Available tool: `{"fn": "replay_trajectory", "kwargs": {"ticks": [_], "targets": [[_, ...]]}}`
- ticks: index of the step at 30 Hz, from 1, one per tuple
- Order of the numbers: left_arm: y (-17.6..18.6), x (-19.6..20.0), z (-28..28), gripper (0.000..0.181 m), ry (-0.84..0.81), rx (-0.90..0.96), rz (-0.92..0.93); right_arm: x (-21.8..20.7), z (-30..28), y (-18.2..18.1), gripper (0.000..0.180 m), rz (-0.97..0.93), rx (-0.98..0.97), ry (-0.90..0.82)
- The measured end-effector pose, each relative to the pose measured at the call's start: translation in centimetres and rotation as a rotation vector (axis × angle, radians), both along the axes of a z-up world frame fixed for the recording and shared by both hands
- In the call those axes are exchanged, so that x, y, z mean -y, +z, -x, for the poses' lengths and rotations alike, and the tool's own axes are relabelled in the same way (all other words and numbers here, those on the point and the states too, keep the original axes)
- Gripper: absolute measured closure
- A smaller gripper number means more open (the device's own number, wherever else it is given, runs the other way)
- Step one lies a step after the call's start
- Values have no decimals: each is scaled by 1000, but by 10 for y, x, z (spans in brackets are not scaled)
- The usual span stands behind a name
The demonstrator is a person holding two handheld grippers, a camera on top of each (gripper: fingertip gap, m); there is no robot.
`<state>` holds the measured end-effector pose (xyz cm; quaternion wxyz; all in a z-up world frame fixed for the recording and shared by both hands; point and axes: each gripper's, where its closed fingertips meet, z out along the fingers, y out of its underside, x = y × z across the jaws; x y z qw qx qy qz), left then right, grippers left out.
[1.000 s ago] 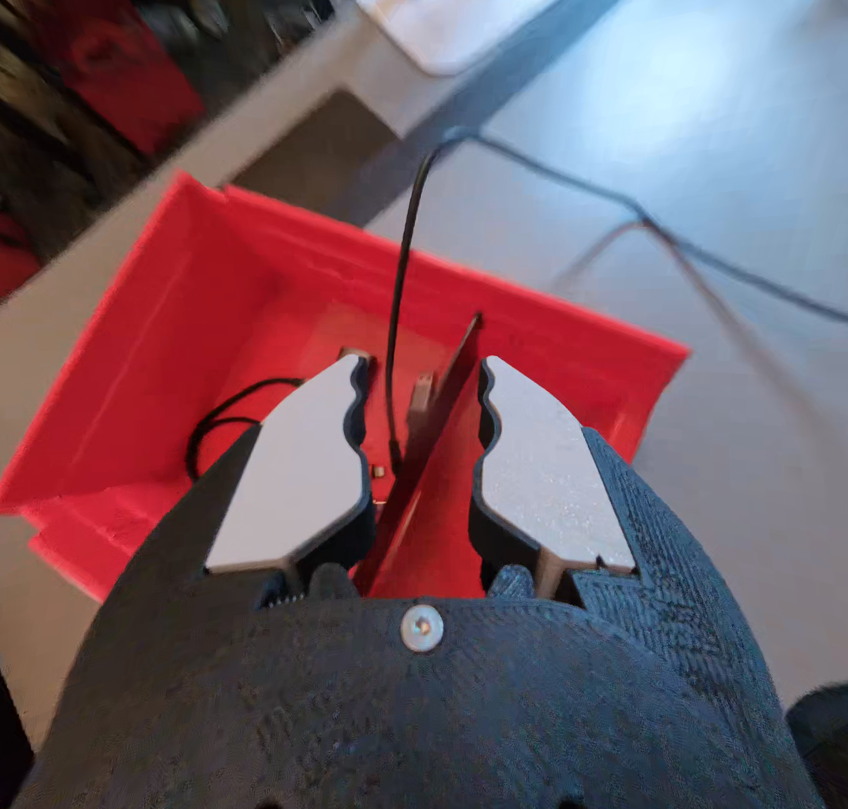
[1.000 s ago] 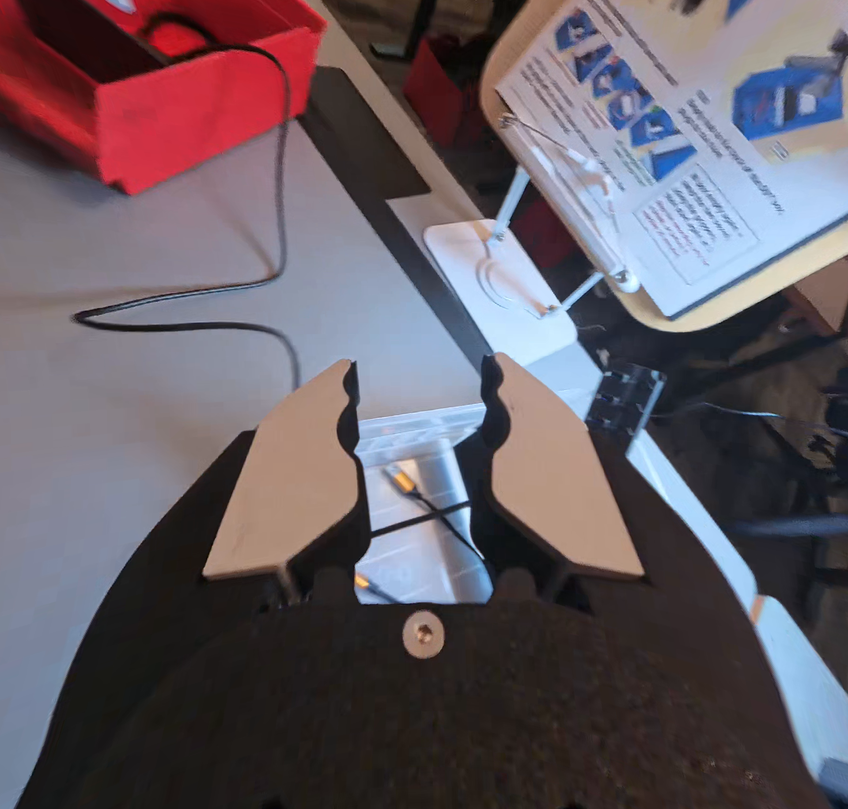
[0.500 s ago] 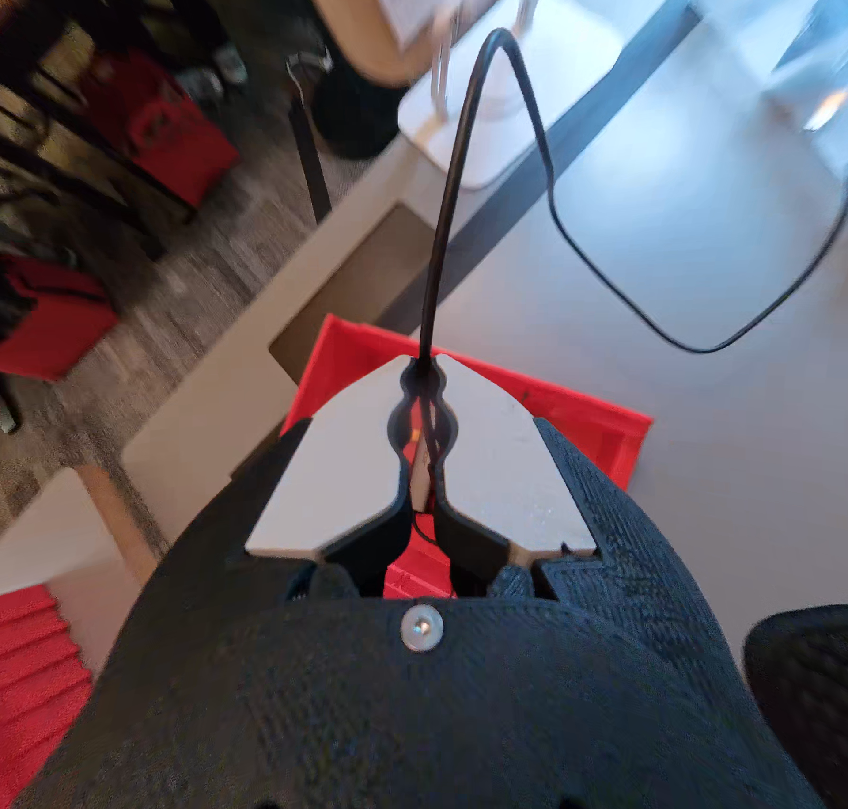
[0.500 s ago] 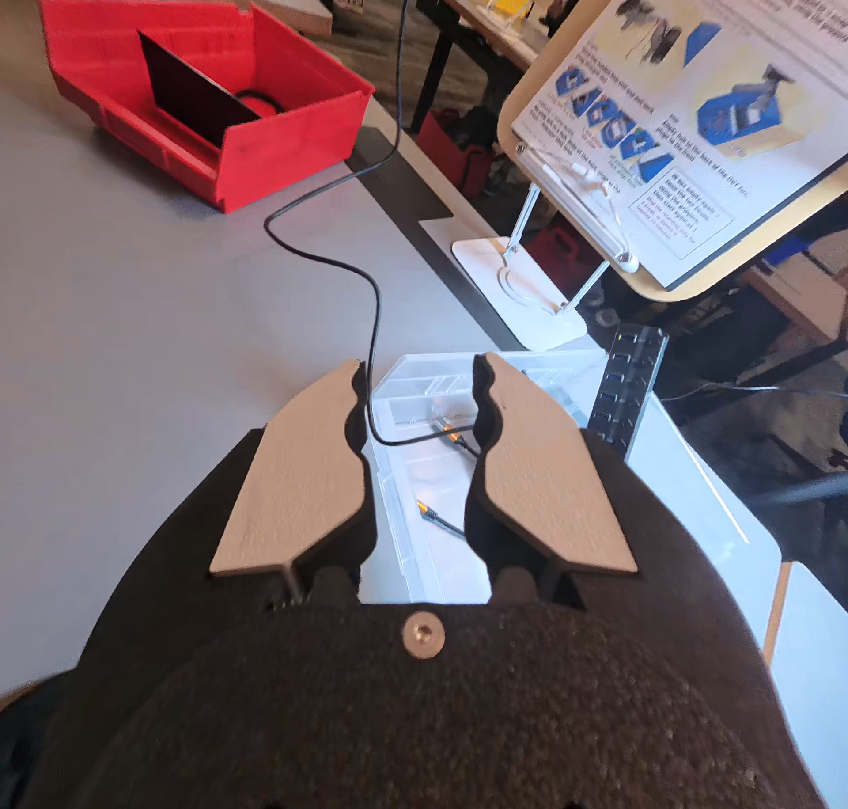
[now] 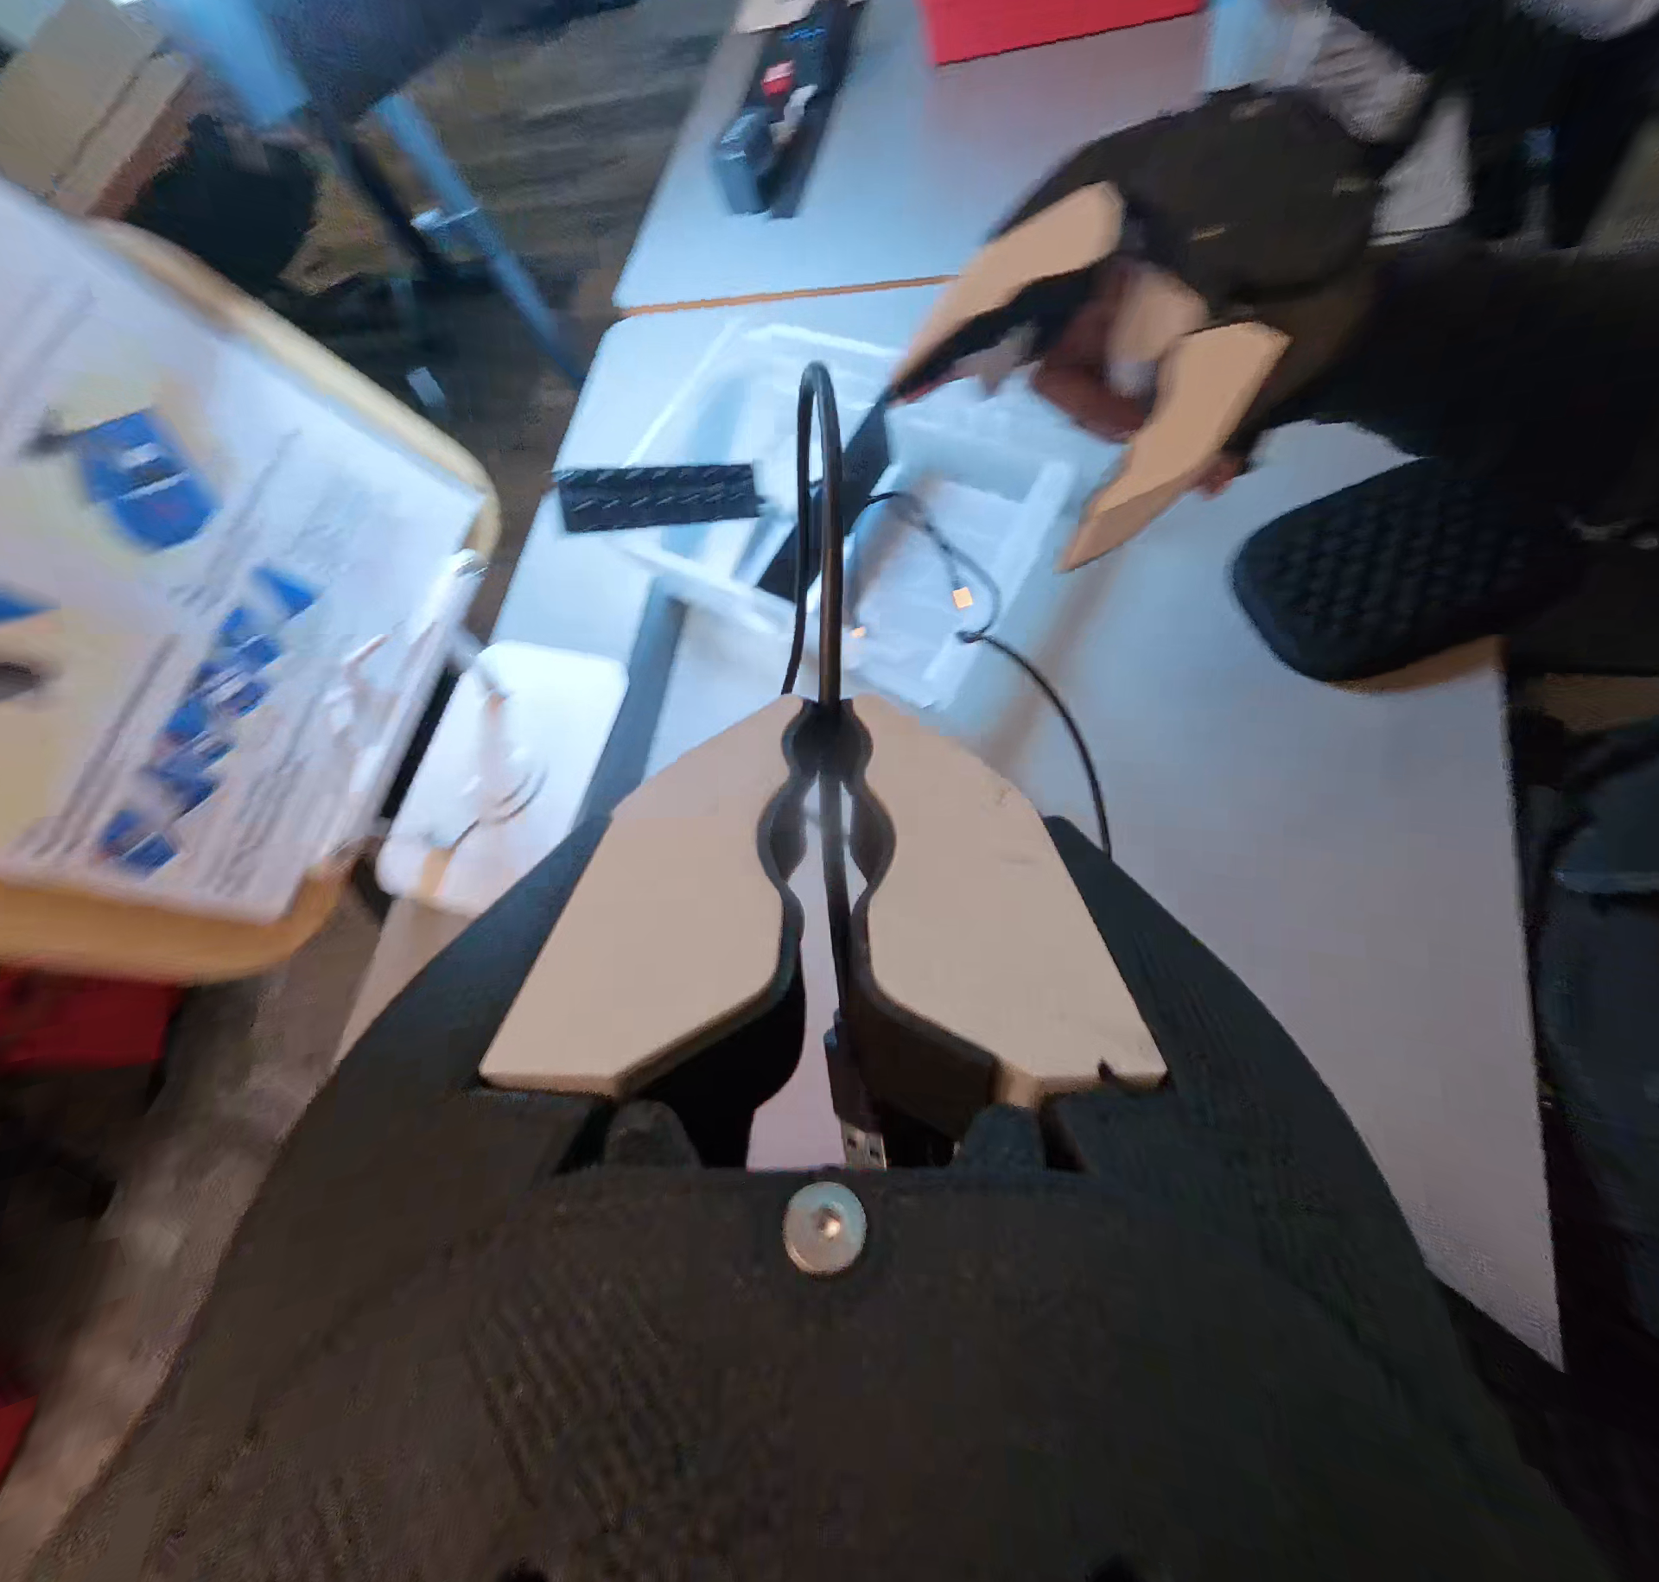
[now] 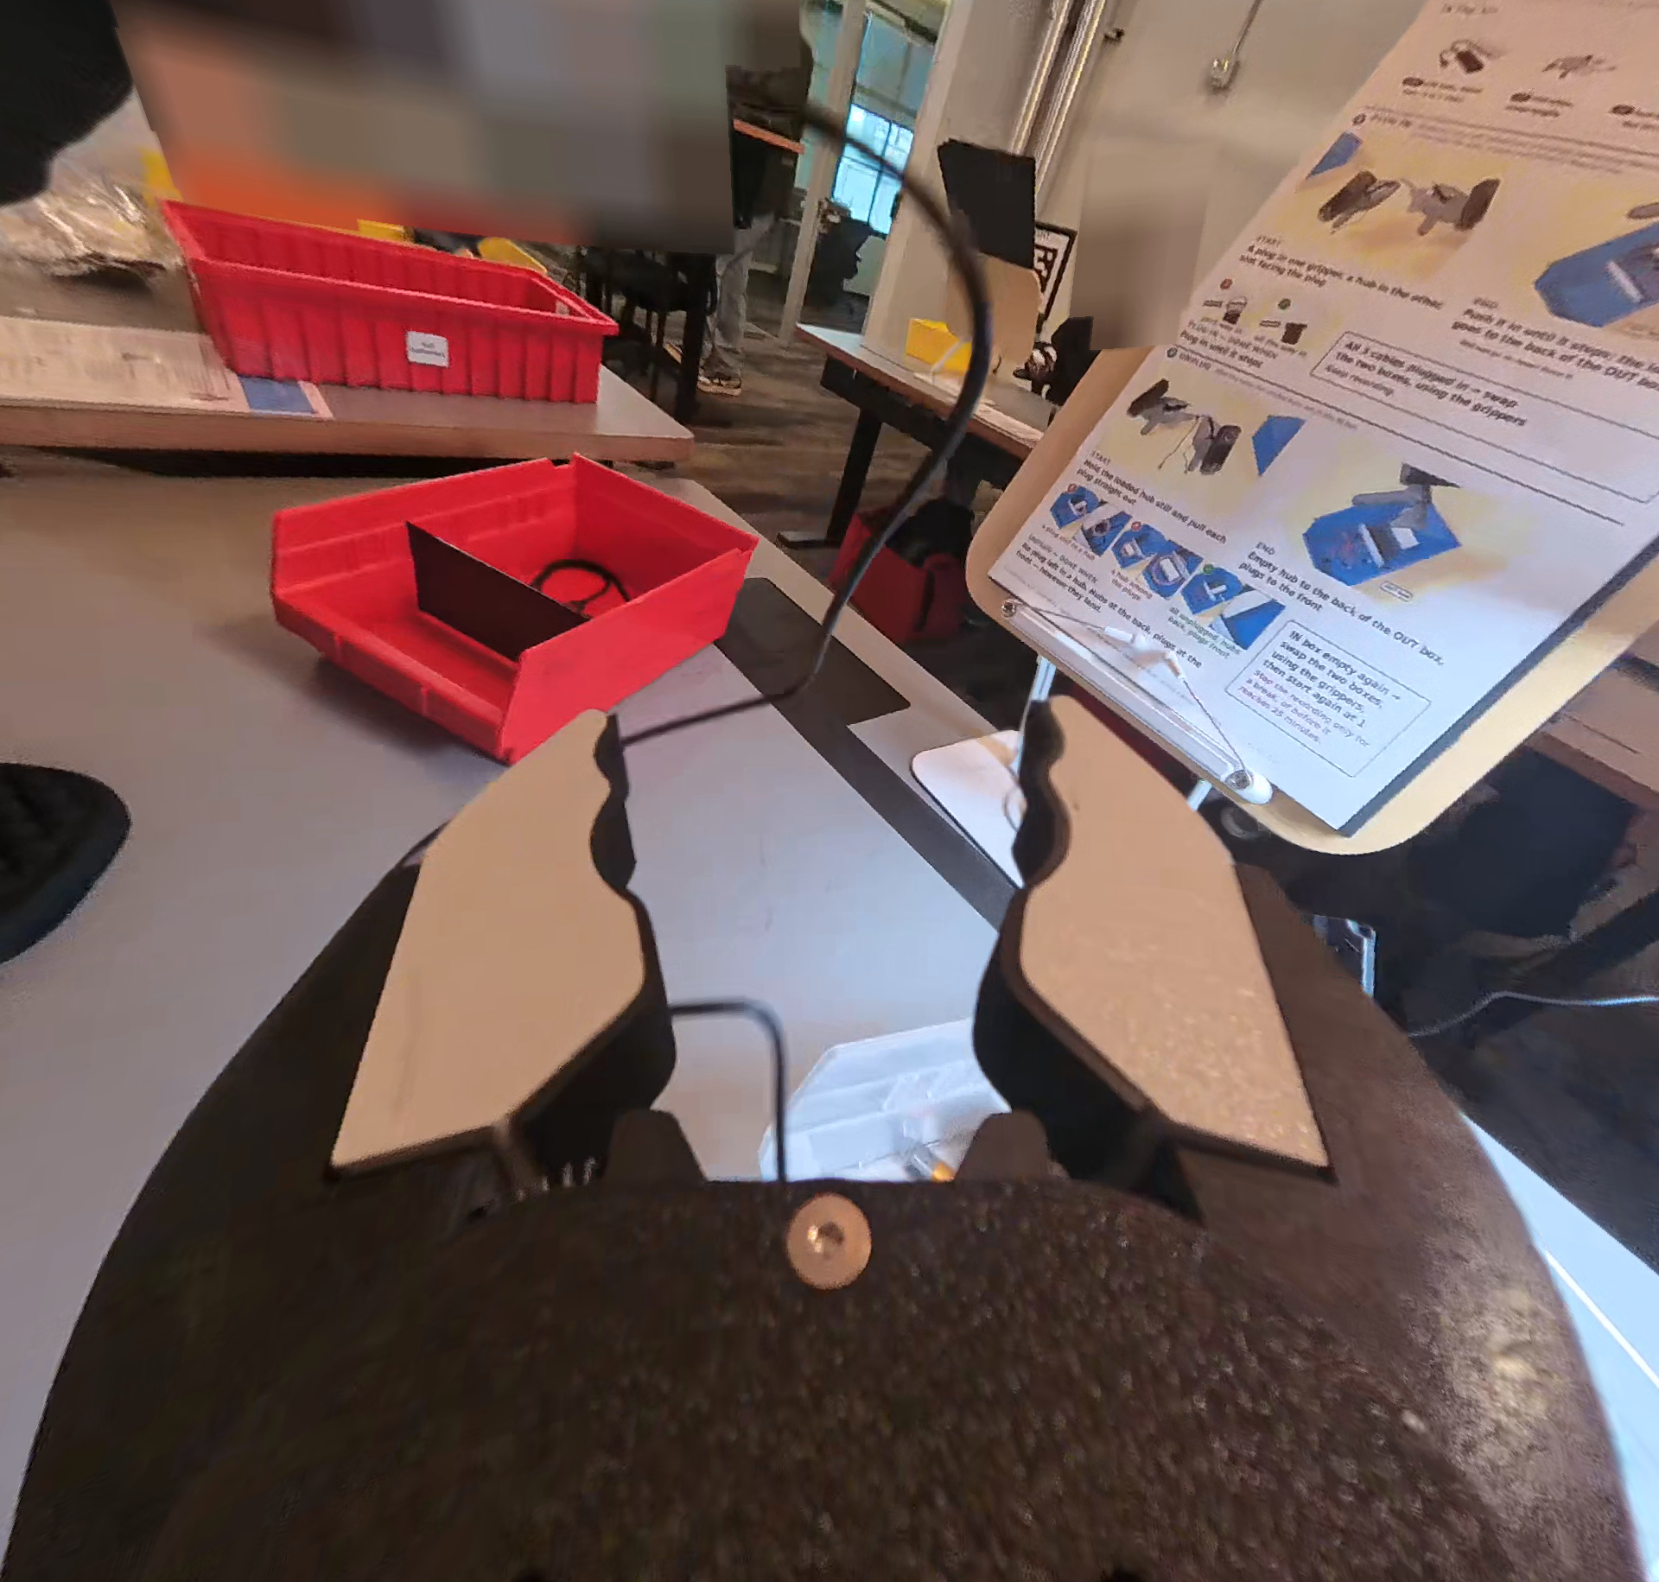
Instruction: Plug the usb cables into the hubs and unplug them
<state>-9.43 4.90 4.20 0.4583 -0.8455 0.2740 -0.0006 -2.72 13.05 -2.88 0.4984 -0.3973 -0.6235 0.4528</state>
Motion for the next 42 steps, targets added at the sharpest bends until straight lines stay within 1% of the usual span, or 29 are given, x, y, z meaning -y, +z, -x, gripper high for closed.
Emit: {"fn": "replay_trajectory", "kwargs": {"ticks": [1, 2, 3, 5, 7, 8, 9, 10, 11, 13, 14, 16, 18, 20, 21, 22, 23, 25, 26, 31, 33, 34, 35, 36, 37, 38, 40, 41, 42], "targets": [[-10, -4, -19, 177, -54, 18, 5, -3, 8, -4, 91, -9, 18, -11], [-20, -8, -35, 177, -95, 28, 9, -3, 15, -10, 96, -25, 44, -1], [-29, -11, -47, 177, -129, 28, 12, -1, 19, -14, 124, -60, 57, 25], [-41, -14, -60, 177, -162, 21, -3, -11, 18, -13, 151, -185, 53, 4], [-38, -16, -54, 176, -121, 46, -81, -30, 13, 0, 178, -271, 80, -38], [-35, -16, -48, 172, -89, 72, -121, -43, 10, 15, 179, -311, 61, -81], [-34, -15, -40, 156, -58, 95, -151, -57, 8, 30, 179, -351, 51, -130], [-34, -15, -31, 146, -13, 111, -182, -72, 6, 47, 179, -386, 44, -175], [-35, -14, -21, 140, 28, 122, -217, -85, 6, 64, 179, -423, 27, -221], [-44, -12, -17, 139, 54, 205, -267, -108, 5, 94, 179, -493, -1, -300], [-54, -13, -20, 137, 49, 261, -269, -114, 5, 105, 179, -499, -3, -317], [-85, -24, -25, 131, 59, 324, -242, -117, 5, 124, 180, -482, -31, -325], [-116, -43, -28, 128, 79, 391, -212, -106, 2, 140, 180, -433, -94, -287], [-139, -64, -37, 122, 81, 557, -162, -88, -6, 152, 179, -353, -175, -224], [-146, -73, -46, 116, 61, 664, -139, -78, -11, 157, 179, -325, -209, -201], [-150, -81, -59, 114, 19, 760, -119, -68, -15, 159, 179, -306, -240, -177], [-151, -85, -76, 114, -46, 832, -109, -58, -20, 161, 179, -292, -266, -155], [-142, -77, -118, 118, -262, 969, -73, -46, -32, 162, 180, -293, -306, -149], [-142, -76, -131, 117, -305, 1007, -47, -42, -37, 162, 180, -296, -323, -154], [-148, -73, -182, 110, -436, 969, 15, -31, -58, 158, 180, -253, -364, -135], [-150, -73, -202, 113, -456, 918, -5, -26, -62, 157, 180, -226, -375, -117], [-152, -73, -212, 117, -464, 902, -9, -23, -63, 156, 180, -213, -379, -110], [-156, -75, -219, 136, -440, 864, -10, -21, -65, 156, 180, -213, -390, -105], [-166, -80, -218, 172, -381, 778, -11, -19, -68, 155, 180, -221, -400, -108], [-177, -82, -213, 181, -327, 668, 0, -19, -74, 155, 180, -231, -418, -118], [-184, -79, -204, 181, -293, 585, 17, -20, -82, 156, 180, -240, -439, -122], [-176, -69, -171, 181, -221, 523, -13, -25, -108, 150, 180, -266, -455, -112], [-165, -63, -151, 181, -180, 523, -39, -23, -120, 138, 180, -307, -426, -65], [-155, -55, -133, 181, -150, 522, -58, -17, -129, 116, 179, -359, -345, 10]]}}
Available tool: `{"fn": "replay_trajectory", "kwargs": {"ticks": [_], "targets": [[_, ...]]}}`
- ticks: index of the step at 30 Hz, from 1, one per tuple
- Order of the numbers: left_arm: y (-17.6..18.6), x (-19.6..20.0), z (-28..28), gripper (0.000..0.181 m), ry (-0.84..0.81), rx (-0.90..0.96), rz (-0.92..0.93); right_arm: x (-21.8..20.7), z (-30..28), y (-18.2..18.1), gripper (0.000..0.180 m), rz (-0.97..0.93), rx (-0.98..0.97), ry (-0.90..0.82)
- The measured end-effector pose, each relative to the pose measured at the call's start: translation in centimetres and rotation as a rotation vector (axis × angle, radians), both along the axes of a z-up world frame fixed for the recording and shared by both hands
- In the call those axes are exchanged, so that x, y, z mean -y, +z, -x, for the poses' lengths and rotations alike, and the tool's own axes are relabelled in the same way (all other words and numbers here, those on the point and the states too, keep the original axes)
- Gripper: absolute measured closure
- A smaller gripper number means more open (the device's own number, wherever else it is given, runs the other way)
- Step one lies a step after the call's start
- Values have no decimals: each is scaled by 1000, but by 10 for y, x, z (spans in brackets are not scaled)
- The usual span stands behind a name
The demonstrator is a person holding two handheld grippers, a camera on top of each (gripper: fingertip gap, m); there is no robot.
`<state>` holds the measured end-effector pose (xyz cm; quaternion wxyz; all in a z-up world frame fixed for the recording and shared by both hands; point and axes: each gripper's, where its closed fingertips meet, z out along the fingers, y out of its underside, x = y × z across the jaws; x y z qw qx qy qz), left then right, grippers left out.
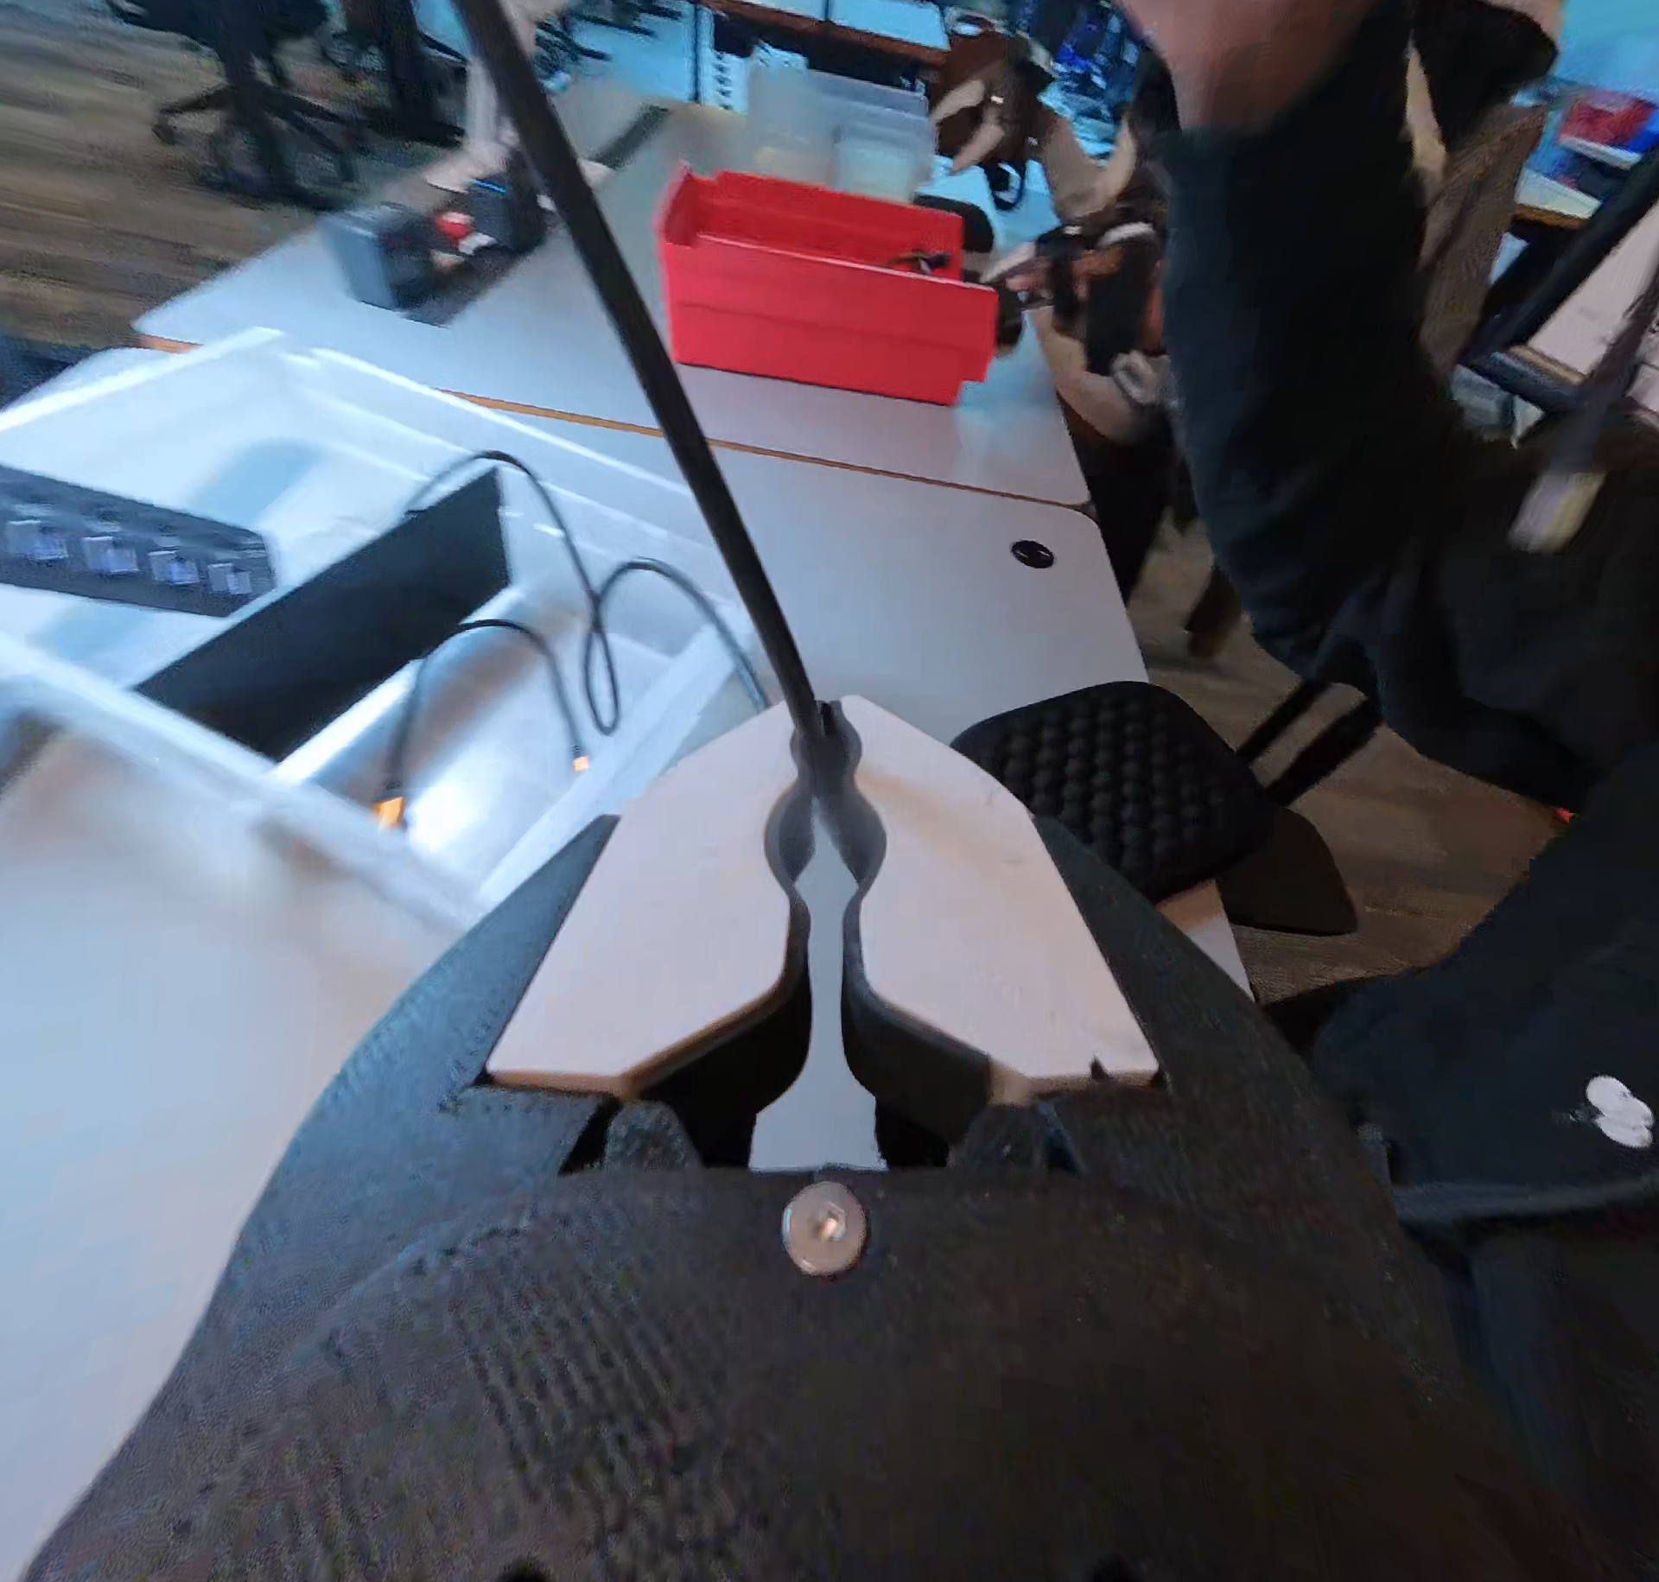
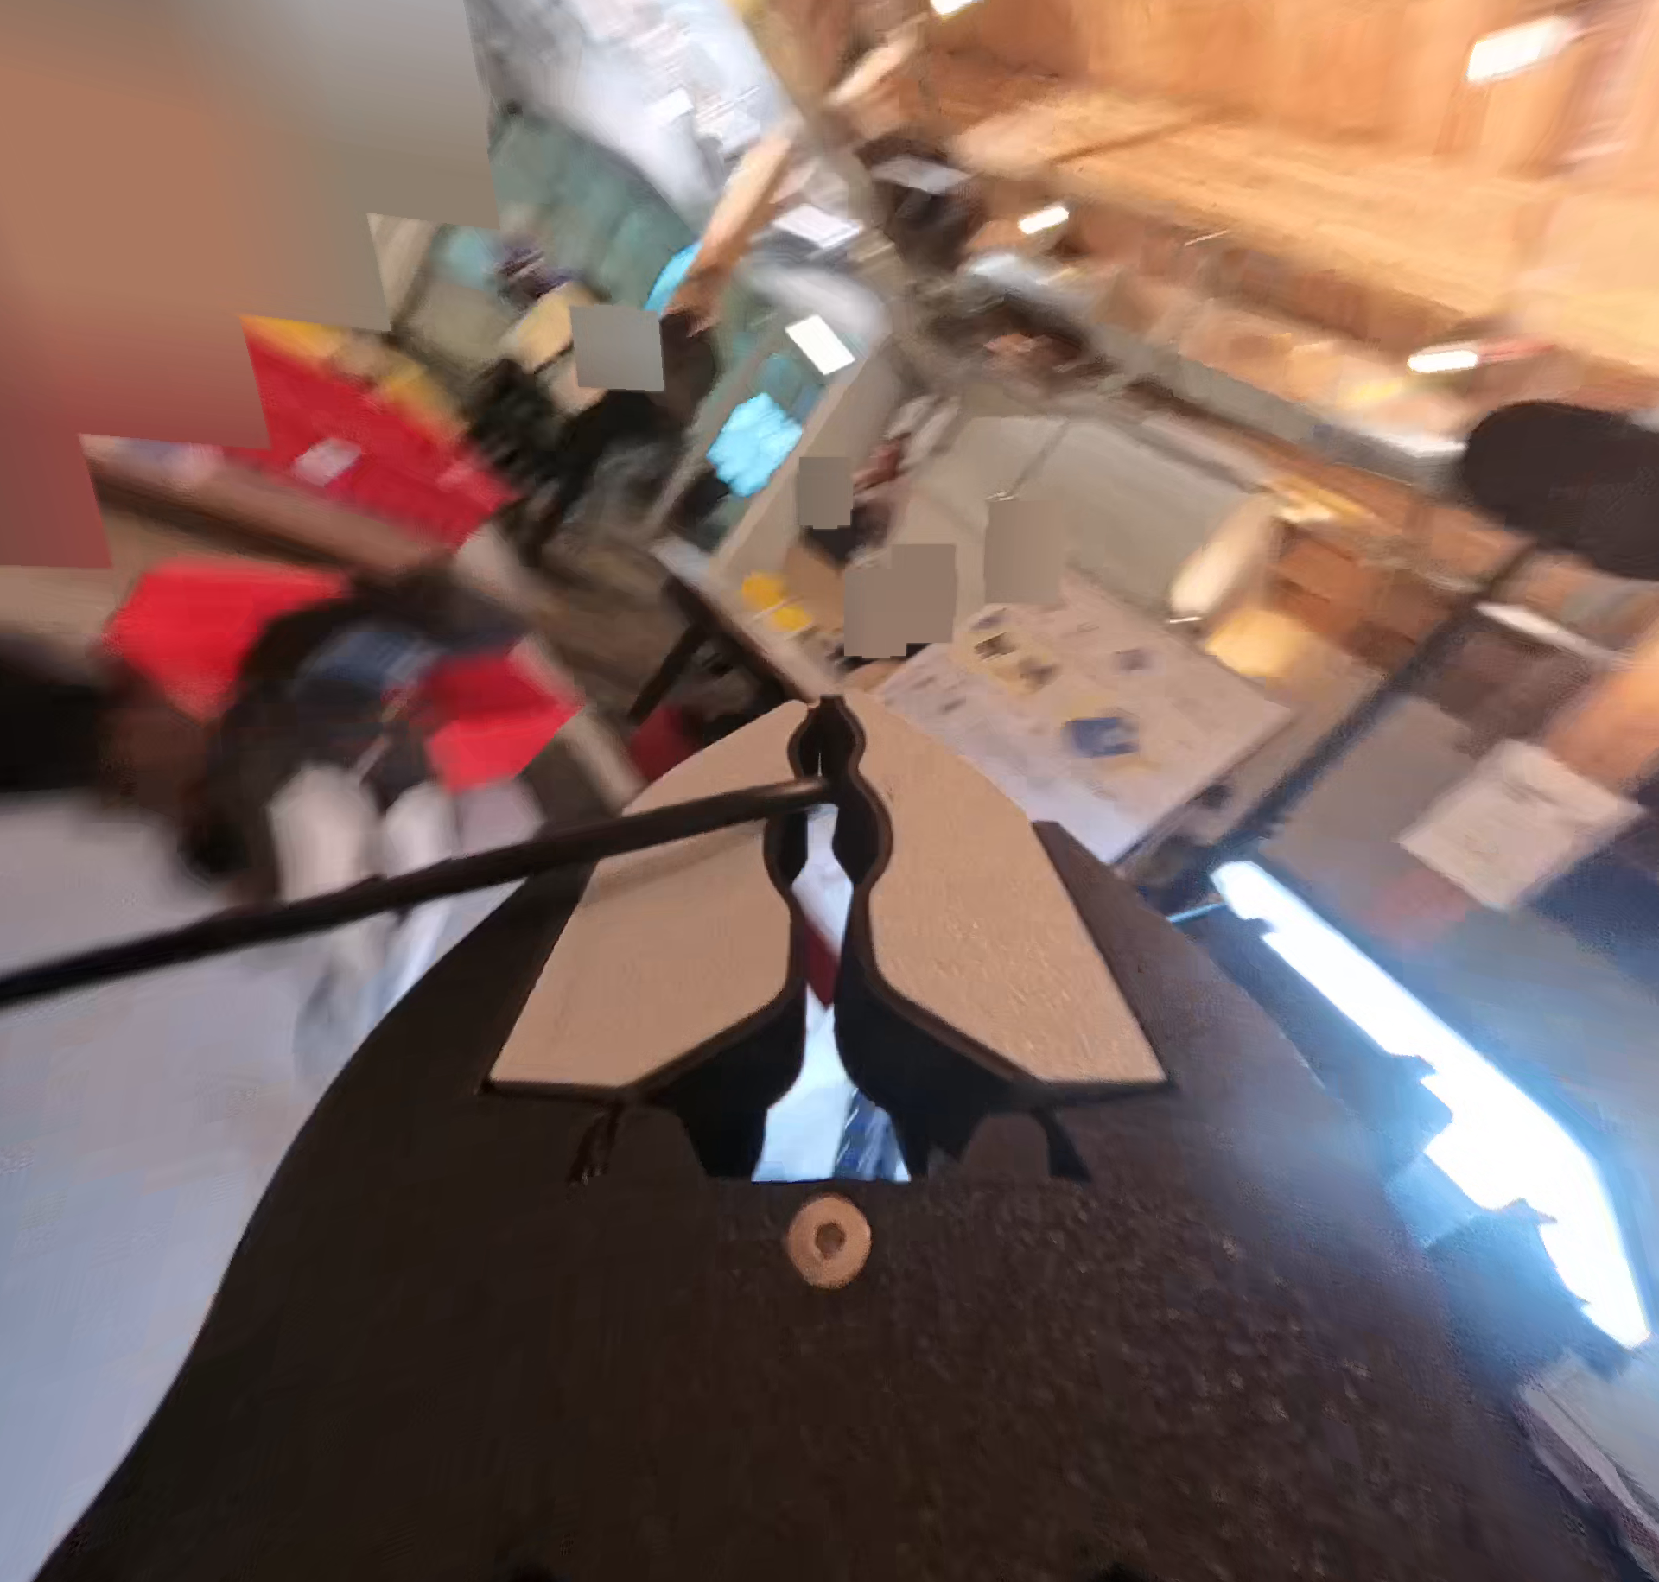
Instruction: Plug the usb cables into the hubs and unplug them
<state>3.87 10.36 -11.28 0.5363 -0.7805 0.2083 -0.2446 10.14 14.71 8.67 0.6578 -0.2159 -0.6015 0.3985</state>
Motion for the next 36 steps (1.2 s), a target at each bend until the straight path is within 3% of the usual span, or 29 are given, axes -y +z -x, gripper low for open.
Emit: {"fn": "replay_trajectory", "kwargs": {"ticks": [3, 7, 8, 11, 15, 18, 20, 22, 23, 25, 27, 32, 36], "targets": [[27, 19, 44, 181, 102, -45, -59, 23, -7, -108, 179, -151, 435, 118], [47, 28, 49, 181, 112, -9, -109, 44, 26, -196, 179, -365, 620, 63], [49, 28, 46, 181, 110, -6, -122, 49, 38, -204, 179, -393, 615, 53], [50, 29, 38, 181, 96, 12, -129, 39, 79, -190, 178, -555, 358, -171], [54, 34, 31, 181, 69, 98, -112, 42, 106, -212, 151, -545, 385, -217], [55, 34, 26, 181, 55, 139, -91, 40, 120, -220, 148, -618, 358, -290], [52, 32, 32, 181, 86, 134, -75, 40, 122, -219, 174, -694, 339, -309], [49, 29, 47, 181, 144, 128, -79, 40, 119, -213, 180, -719, 370, -283], [49, 29, 57, 175, 166, 140, -88, 38, 117, -205, 180, -705, 385, -269], [52, 32, 78, 140, 198, 176, -84, 27, 115, -181, 180, -659, 412, -252], [59, 37, 101, 131, 259, 204, -114, 2, 117, -147, 180, -631, 416, -291], [61, 56, 145, 136, 436, 172, -180, -102, 130, -59, 180, -714, 336, -626], [24, 66, 145, 137, 469, 96, -92, -179, 143, -39, 180, -799, 253, -939]]}}
